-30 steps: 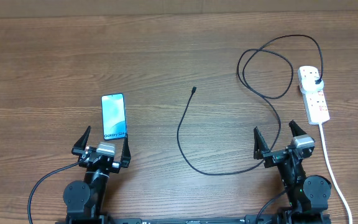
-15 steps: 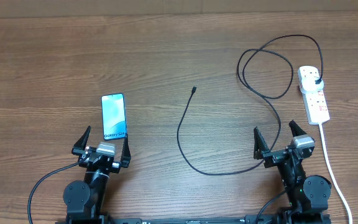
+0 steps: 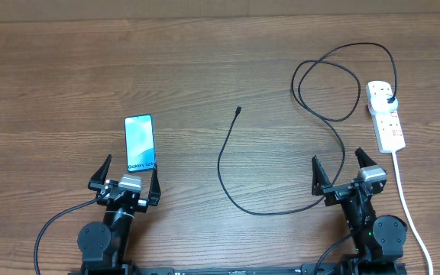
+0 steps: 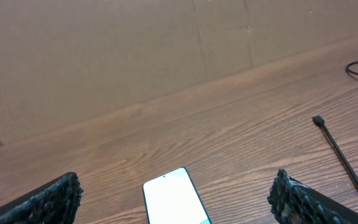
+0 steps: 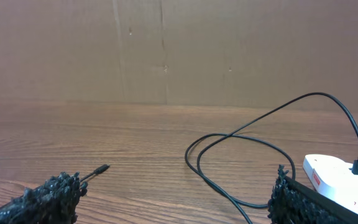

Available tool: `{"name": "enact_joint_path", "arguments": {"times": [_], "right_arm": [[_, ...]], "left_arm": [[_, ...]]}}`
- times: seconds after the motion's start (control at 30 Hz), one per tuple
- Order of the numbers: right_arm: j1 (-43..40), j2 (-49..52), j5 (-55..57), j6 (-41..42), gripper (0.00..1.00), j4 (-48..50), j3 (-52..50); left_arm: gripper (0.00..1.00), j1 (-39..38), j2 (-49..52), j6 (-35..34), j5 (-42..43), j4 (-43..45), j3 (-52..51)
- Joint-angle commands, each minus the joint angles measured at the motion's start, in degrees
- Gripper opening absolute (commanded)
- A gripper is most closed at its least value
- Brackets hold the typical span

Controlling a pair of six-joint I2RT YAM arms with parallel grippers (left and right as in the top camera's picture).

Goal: Plug charger to phone and switch on socket

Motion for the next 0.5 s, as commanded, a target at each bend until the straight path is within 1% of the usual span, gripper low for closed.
{"name": "enact_joint_path", "arguments": {"times": [0.0,0.47], "right_arm": [[0.48,-0.55,0.63,0.11,1.00,0.31,-0.61],[0.48,-0.55,0.63,0.09,1.00,0.31,-0.61]], "left_arm": [[1.00,-0.44,-0.50,0.63,-0.61,0.00,-0.37],[1.00,-0.44,-0.50,0.61,-0.61,0.00,-0.37]]}}
